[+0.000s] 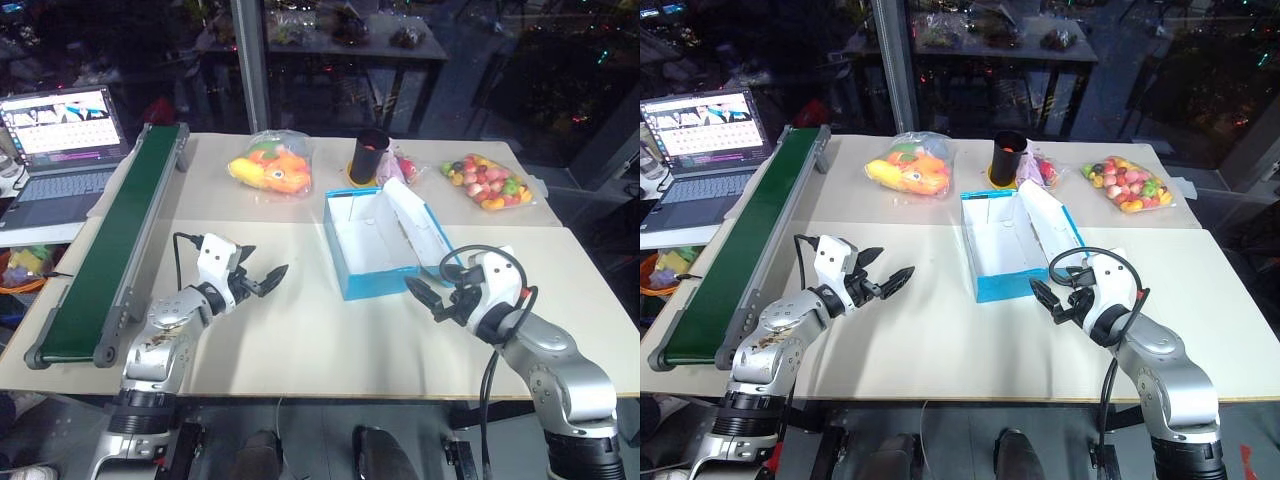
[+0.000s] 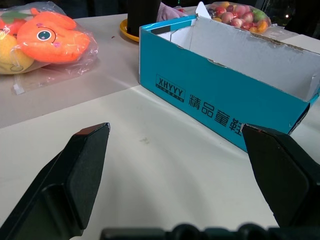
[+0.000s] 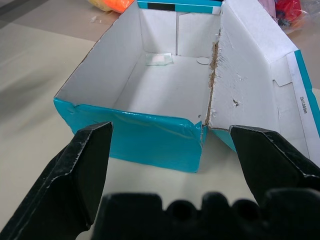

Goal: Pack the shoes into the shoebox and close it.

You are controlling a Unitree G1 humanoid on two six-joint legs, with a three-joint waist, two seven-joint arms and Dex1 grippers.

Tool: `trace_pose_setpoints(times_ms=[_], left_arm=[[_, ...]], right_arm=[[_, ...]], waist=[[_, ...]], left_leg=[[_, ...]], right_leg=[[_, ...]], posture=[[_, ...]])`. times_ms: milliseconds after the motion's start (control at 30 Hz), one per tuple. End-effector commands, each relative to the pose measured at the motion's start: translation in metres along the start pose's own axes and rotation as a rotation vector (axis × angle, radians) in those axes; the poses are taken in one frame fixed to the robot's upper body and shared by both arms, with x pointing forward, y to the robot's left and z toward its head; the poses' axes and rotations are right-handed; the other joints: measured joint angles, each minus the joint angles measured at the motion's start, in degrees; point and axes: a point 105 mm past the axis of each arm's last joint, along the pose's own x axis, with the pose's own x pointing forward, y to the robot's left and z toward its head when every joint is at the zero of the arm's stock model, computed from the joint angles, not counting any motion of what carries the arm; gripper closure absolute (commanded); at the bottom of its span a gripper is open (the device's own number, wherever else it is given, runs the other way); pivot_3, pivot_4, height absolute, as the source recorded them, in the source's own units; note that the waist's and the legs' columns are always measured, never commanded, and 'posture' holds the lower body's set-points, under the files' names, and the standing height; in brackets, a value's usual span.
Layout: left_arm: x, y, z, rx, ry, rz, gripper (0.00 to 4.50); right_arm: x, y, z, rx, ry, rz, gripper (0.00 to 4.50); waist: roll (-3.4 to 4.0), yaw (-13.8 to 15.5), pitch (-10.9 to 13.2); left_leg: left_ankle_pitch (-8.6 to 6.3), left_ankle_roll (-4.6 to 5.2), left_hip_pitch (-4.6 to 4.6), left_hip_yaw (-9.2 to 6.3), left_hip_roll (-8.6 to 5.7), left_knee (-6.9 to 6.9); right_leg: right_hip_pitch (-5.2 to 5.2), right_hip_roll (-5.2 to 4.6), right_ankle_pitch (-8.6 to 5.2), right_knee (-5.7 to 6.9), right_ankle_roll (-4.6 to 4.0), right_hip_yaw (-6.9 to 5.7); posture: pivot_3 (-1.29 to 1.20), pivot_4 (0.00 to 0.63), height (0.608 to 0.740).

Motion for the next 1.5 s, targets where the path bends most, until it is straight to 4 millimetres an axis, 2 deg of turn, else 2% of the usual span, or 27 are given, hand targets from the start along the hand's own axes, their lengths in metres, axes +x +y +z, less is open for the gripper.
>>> trace_pose_setpoints(times_ms=[33,167,267,367,467,533,600,767,867,1067,1133,1267,1500], left_arm=[[-0.001,0.01,0.015,0.01,-0.063,0.015,0.0],[0.0,0.023,0.022,0.017,-0.082,0.043,0.0],[0.004,0.033,0.032,0.039,-0.093,0.094,0.0],[0.002,0.058,0.039,0.049,-0.087,0.234,0.0],[-0.002,0.066,0.051,0.059,-0.11,0.289,0.0],[-0.006,0.07,0.056,0.085,-0.107,0.324,0.0],[-0.015,0.084,0.064,0.098,-0.095,0.426,0.0],[-0.041,0.099,0.073,0.105,-0.095,0.584,0.0],[-0.058,0.1,0.075,0.107,-0.089,0.647,0.0],[-0.093,0.109,0.079,0.088,-0.096,0.791,0.0],[-0.098,0.11,0.079,0.083,-0.091,0.807,0.0],[-0.117,0.111,0.071,0.076,-0.064,0.867,0.0],[-0.122,0.111,0.06,0.041,-0.031,0.889,0.0]], right_arm=[[-0.005,-0.004,0.017,-0.052,-0.069,-0.025,0.1],[-0.005,-0.005,0.018,-0.073,-0.065,-0.014,0.1],[0.003,0.0,0.028,-0.11,-0.075,0.041,0.1],[0.011,0.008,0.042,-0.131,-0.095,0.119,0.1],[0.02,0.017,0.056,-0.15,-0.111,0.189,0.1],[0.03,0.026,0.066,-0.171,-0.126,0.247,0.1],[0.046,0.044,0.077,-0.206,-0.131,0.324,0.1],[0.068,0.077,0.089,-0.212,-0.156,0.451,0.1],[0.076,0.093,0.092,-0.202,-0.166,0.516,0.1],[0.09,0.113,0.095,-0.201,-0.173,0.609,0.1],[0.093,0.116,0.096,-0.203,-0.175,0.621,0.1],[0.105,0.129,0.101,-0.196,-0.176,0.668,0.1],[0.113,0.141,0.099,-0.148,-0.189,0.696,0.1]], waist=[[0.0,0.0,0.0],[0.0,0.0,0.0],[0.0,0.0,0.0],[0.0,-0.1,0.0],[0.0,-0.3,0.0],[0.0,-0.2,0.0],[0.0,-0.3,0.0],[-0.01,-0.1,0.0],[-0.01,-0.2,0.0],[-0.01,-0.2,0.0],[-0.01,-0.2,0.0],[-0.01,-0.3,0.0],[-0.01,-0.3,0.0]], left_leg=[[0.0,0.0,0.0,0.0,0.0,0.0],[0.0,0.0,0.03,0.0,0.02,0.01],[0.0,0.0,0.03,0.0,0.02,0.01],[0.0,0.0,0.03,0.0,0.02,0.01],[0.0,0.0,0.02,0.0,0.15,0.0],[0.0,0.0,0.02,-0.01,0.18,-0.01],[0.0,-0.01,0.0,0.0,0.18,-0.01],[0.0,-0.01,0.02,-0.03,0.39,0.0],[-0.05,-0.09,-0.01,-0.01,0.41,-0.02],[-0.02,-0.14,-0.01,-0.01,0.43,0.0],[-0.02,-0.16,0.02,-0.02,0.46,0.0],[-0.02,-0.16,0.03,-0.02,0.52,-0.01],[-0.02,-0.18,0.02,-0.02,0.54,-0.03]], right_leg=[[0.0,0.0,0.0,0.0,0.0,0.0],[0.01,0.02,-0.02,0.02,0.03,-0.01],[0.01,0.02,-0.02,0.0,0.03,-0.01],[0.01,0.03,-0.01,0.0,0.05,0.0],[0.0,0.21,0.0,-0.03,0.03,0.03],[0.0,0.23,0.01,-0.02,0.0,0.02],[-0.03,0.24,0.05,-0.02,-0.05,0.04],[-0.04,0.48,0.08,-0.01,-0.09,0.02],[-0.08,0.49,0.29,-0.02,-0.46,0.04],[-0.1,0.51,0.31,0.02,-0.48,0.01],[-0.1,0.56,0.3,0.03,-0.47,0.01],[-0.11,0.62,0.33,0.05,-0.58,0.01],[-0.16,0.65,0.33,0.14,-0.63,0.01]], posture=[[0.0,0.15,0.733],[0.0,0.15,0.733],[0.0,0.15,0.733],[0.0,0.15,0.733],[0.0,0.15,0.733],[0.0,0.15,0.733],[0.0,0.15,0.733],[0.0,0.15,0.733],[0.0,0.15,0.733],[0.0,0.15,0.733],[0.0,0.15,0.733],[0.0,0.15,0.733],[0.0,0.15,0.733]])
